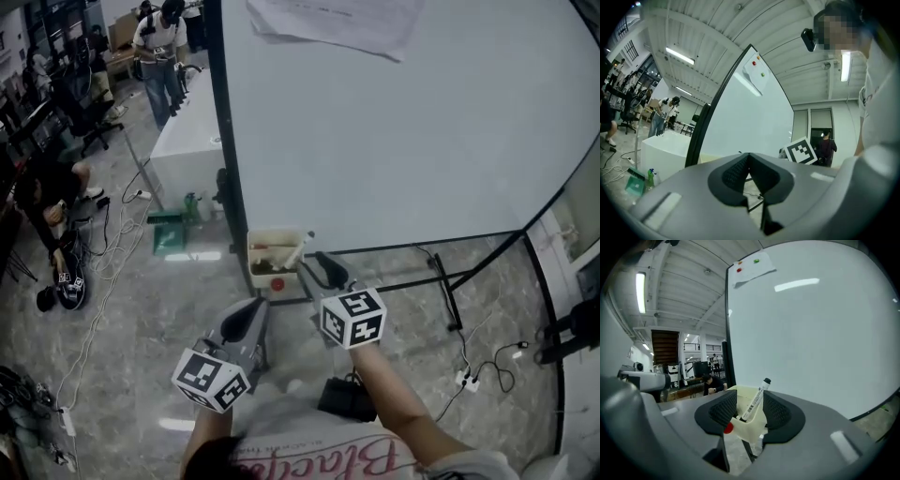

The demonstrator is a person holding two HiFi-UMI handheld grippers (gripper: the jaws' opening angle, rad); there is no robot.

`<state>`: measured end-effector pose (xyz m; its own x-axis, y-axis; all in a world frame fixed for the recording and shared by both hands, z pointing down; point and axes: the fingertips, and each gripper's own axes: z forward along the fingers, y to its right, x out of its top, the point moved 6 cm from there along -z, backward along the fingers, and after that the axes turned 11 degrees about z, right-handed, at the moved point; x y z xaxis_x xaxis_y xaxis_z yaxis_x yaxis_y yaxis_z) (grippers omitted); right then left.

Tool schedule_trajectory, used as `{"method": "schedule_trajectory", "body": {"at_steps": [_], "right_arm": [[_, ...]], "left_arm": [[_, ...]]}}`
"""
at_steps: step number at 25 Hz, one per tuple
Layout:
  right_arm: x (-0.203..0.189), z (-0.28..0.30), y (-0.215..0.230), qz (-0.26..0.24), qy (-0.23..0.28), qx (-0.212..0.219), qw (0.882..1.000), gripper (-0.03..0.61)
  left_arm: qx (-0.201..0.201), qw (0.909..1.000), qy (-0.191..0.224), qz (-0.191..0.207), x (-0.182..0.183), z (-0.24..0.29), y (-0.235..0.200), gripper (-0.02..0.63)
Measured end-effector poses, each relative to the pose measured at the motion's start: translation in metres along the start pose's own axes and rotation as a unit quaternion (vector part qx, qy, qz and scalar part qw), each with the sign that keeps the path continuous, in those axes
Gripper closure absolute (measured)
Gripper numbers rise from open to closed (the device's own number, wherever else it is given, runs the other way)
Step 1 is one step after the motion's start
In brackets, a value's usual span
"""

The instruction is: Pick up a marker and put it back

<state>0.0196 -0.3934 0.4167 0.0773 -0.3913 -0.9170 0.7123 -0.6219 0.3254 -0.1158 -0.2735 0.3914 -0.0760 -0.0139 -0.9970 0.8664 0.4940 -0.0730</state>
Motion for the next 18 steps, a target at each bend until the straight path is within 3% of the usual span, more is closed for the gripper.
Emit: {"method": "schedule_trajectory", "body": {"at_steps": [5,7,8,13,18], "right_arm": [[0.002,0.034,0.015,0.030,-0.016,-0.012,0.999,0.402],[0.004,0.037,0.017,0.040,-0.006,-0.021,0.999,0.474],[0.005,0.038,0.016,0.043,-0.004,-0.020,0.999,0.469],[0.011,0.035,0.002,0.059,0.005,0.010,0.998,0.509],[0.036,0.013,-0.015,0.059,0.055,0.031,0.996,0.511]], "left_arm": [[-0.011,0.9999,0.005,0.001,0.005,0.020,-0.023,0.614],[-0.019,0.9998,0.008,0.002,0.009,0.026,-0.032,0.614],[-0.024,0.9997,0.008,0.002,0.010,0.028,-0.036,0.614],[-0.036,0.9992,0.013,-0.003,0.014,0.036,-0.053,0.614],[-0.051,0.9985,0.016,-0.001,0.018,0.040,-0.057,0.614]]}}
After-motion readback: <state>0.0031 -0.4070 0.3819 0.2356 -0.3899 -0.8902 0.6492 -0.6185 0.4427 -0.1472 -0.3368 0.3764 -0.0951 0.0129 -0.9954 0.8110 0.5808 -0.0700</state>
